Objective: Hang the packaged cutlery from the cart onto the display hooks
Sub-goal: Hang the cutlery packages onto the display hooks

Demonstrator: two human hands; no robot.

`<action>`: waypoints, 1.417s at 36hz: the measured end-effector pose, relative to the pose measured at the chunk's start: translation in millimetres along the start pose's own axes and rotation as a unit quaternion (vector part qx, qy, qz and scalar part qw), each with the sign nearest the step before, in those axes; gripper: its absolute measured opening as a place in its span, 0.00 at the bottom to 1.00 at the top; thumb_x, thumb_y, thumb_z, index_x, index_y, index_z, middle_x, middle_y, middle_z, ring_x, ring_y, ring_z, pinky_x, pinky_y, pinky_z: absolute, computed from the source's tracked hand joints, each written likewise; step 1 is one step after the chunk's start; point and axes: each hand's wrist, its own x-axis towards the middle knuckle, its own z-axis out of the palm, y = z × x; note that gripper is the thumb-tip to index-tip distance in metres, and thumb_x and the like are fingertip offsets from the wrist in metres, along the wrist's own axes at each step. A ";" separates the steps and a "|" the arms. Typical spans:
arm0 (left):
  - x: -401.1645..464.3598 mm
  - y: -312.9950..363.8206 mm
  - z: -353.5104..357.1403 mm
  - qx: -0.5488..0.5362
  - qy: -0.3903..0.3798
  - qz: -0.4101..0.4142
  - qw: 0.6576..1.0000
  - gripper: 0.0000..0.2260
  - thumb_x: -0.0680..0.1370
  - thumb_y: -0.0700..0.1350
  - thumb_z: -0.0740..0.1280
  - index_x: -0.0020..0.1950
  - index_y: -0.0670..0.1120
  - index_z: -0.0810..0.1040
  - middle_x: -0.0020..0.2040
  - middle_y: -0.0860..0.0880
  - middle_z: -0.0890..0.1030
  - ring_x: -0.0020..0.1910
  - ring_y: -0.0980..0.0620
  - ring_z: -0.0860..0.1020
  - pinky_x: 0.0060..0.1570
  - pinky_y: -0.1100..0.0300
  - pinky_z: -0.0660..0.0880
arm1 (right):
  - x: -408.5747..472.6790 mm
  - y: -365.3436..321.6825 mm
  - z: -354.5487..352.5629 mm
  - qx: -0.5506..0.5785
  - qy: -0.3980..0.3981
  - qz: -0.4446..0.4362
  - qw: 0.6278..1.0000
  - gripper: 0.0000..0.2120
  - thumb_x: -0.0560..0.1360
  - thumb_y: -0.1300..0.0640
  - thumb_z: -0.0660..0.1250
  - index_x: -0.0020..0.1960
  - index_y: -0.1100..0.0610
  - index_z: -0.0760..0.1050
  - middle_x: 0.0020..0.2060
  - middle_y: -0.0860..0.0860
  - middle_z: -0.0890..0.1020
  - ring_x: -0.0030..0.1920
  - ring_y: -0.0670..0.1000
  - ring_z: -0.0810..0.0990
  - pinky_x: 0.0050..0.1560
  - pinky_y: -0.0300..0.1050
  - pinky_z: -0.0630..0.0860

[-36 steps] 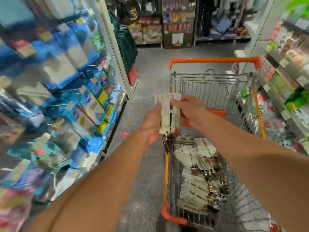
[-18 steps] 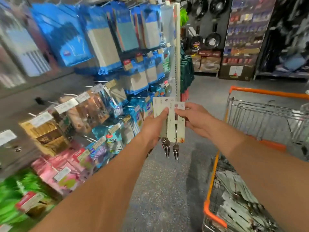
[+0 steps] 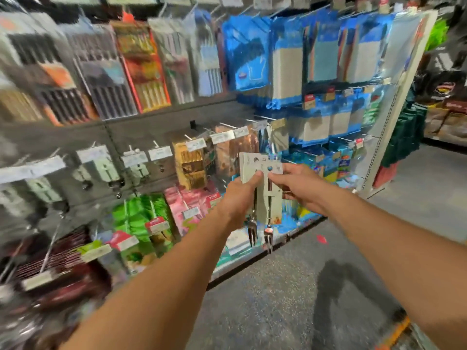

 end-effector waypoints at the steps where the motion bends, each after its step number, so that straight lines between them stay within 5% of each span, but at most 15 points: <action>1: -3.2 -0.8 -12.3 0.000 0.013 -0.003 1.000 0.12 0.82 0.51 0.64 0.59 0.47 0.81 0.51 0.48 0.86 0.48 0.49 0.84 0.48 0.55 0.80 | 2.3 -0.7 11.7 -0.006 -0.009 -0.001 1.000 0.08 0.79 0.56 0.68 0.57 0.53 0.80 0.49 0.50 0.86 0.46 0.47 0.82 0.43 0.41 0.77; 5: -17.3 -3.8 -58.9 0.002 0.056 -0.002 0.998 0.14 0.82 0.51 0.64 0.62 0.46 0.81 0.56 0.47 0.85 0.54 0.47 0.83 0.57 0.50 0.79 | 9.3 -6.6 58.1 -0.018 -0.055 0.000 0.998 0.04 0.79 0.55 0.68 0.50 0.52 0.81 0.42 0.47 0.86 0.44 0.47 0.83 0.43 0.41 0.77; 9: -28.1 -5.2 -106.9 -0.008 0.079 0.001 0.997 0.07 0.82 0.49 0.64 0.56 0.50 0.80 0.48 0.54 0.85 0.43 0.59 0.82 0.39 0.65 0.77 | 13.5 -16.0 105.6 -0.048 -0.079 -0.022 0.995 0.04 0.78 0.56 0.69 0.52 0.54 0.81 0.44 0.51 0.86 0.46 0.51 0.83 0.48 0.49 0.79; 13: -39.9 -6.6 -156.2 0.004 0.121 0.005 0.993 0.14 0.81 0.49 0.67 0.64 0.45 0.80 0.57 0.47 0.85 0.53 0.49 0.83 0.54 0.52 0.79 | 16.0 -25.3 155.9 -0.065 -0.100 -0.032 0.992 0.06 0.78 0.55 0.69 0.53 0.56 0.79 0.42 0.49 0.83 0.41 0.47 0.80 0.35 0.41 0.75; 15: -42.4 -8.5 -181.9 0.014 0.135 0.003 0.991 0.14 0.80 0.49 0.68 0.63 0.45 0.81 0.57 0.47 0.85 0.55 0.47 0.82 0.58 0.50 0.78 | 19.1 -26.8 181.0 -0.065 -0.114 -0.023 0.991 0.06 0.79 0.56 0.69 0.54 0.56 0.79 0.46 0.51 0.84 0.45 0.49 0.81 0.43 0.44 0.79; 18: -45.0 -9.1 -221.3 0.034 0.142 0.003 0.989 0.11 0.80 0.49 0.68 0.60 0.47 0.81 0.57 0.47 0.84 0.54 0.47 0.83 0.51 0.56 0.78 | 24.8 -28.6 218.4 -0.062 -0.130 -0.008 0.989 0.09 0.78 0.54 0.70 0.56 0.55 0.80 0.52 0.53 0.85 0.56 0.54 0.82 0.61 0.55 0.78; 22: -50.3 -9.3 -268.8 0.032 0.145 -0.001 0.989 0.07 0.80 0.50 0.68 0.57 0.51 0.81 0.55 0.48 0.85 0.53 0.47 0.83 0.54 0.51 0.79 | 29.7 -33.7 263.1 -0.066 -0.142 -0.010 0.988 0.08 0.78 0.55 0.69 0.56 0.54 0.81 0.50 0.53 0.86 0.55 0.55 0.83 0.61 0.59 0.78; 26: -60.1 -10.5 -311.8 0.014 0.145 -0.008 0.989 0.05 0.82 0.50 0.66 0.53 0.52 0.80 0.47 0.55 0.84 0.45 0.56 0.82 0.43 0.60 0.78 | 30.7 -37.5 306.0 -0.062 -0.153 -0.010 0.986 0.09 0.78 0.56 0.69 0.57 0.55 0.80 0.50 0.53 0.86 0.53 0.54 0.84 0.60 0.56 0.78; 29: -71.3 -11.1 -341.8 0.026 0.161 -0.017 0.986 0.08 0.81 0.51 0.66 0.57 0.51 0.80 0.54 0.51 0.85 0.52 0.49 0.83 0.57 0.49 0.79 | 31.0 -39.0 339.3 -0.046 -0.165 -0.009 0.985 0.11 0.78 0.57 0.68 0.60 0.58 0.79 0.52 0.56 0.85 0.53 0.54 0.84 0.57 0.52 0.79; 32: -83.6 -12.3 -372.2 0.023 0.179 -0.030 0.983 0.11 0.81 0.52 0.67 0.59 0.49 0.81 0.54 0.49 0.85 0.54 0.45 0.83 0.59 0.42 0.78 | 28.0 -41.3 374.7 -0.036 -0.179 -0.010 0.983 0.12 0.78 0.58 0.69 0.61 0.59 0.78 0.53 0.56 0.85 0.54 0.53 0.83 0.55 0.48 0.78; 36: -97.1 -16.4 -415.7 0.034 0.210 -0.039 0.976 0.17 0.77 0.56 0.69 0.62 0.50 0.81 0.55 0.49 0.85 0.54 0.44 0.83 0.60 0.40 0.77 | 30.6 -41.9 420.7 -0.040 -0.206 0.004 0.978 0.11 0.78 0.57 0.69 0.58 0.60 0.79 0.54 0.59 0.84 0.59 0.60 0.81 0.64 0.59 0.75; 43: -116.4 -18.3 -481.1 0.008 0.262 -0.042 0.964 0.16 0.81 0.52 0.66 0.65 0.47 0.80 0.57 0.48 0.84 0.56 0.47 0.82 0.62 0.46 0.76 | 46.3 -47.7 494.8 -0.067 -0.279 0.011 0.958 0.09 0.78 0.56 0.69 0.57 0.55 0.80 0.51 0.52 0.86 0.54 0.52 0.84 0.55 0.50 0.80; 46: -118.3 -22.2 -507.4 0.000 0.283 -0.045 0.958 0.17 0.81 0.54 0.65 0.67 0.49 0.78 0.61 0.51 0.82 0.56 0.51 0.80 0.59 0.53 0.75 | 56.0 -49.2 525.5 -0.076 -0.298 0.005 0.951 0.16 0.76 0.53 0.72 0.62 0.53 0.78 0.55 0.51 0.85 0.57 0.52 0.82 0.60 0.53 0.78; 48: -117.8 -23.9 -525.4 0.004 0.299 -0.042 0.953 0.17 0.82 0.53 0.64 0.68 0.49 0.78 0.62 0.52 0.81 0.56 0.52 0.78 0.55 0.56 0.72 | 62.2 -50.3 545.7 -0.063 -0.313 0.012 0.948 0.10 0.77 0.56 0.70 0.58 0.55 0.80 0.54 0.52 0.85 0.54 0.51 0.82 0.61 0.52 0.78; 51: -117.9 -24.9 -553.5 0.012 0.348 -0.046 0.936 0.16 0.81 0.54 0.65 0.64 0.48 0.80 0.58 0.51 0.83 0.56 0.49 0.80 0.55 0.54 0.74 | 74.0 -51.2 576.7 -0.065 -0.334 0.014 0.940 0.07 0.78 0.58 0.69 0.55 0.57 0.80 0.52 0.57 0.85 0.46 0.51 0.80 0.42 0.44 0.77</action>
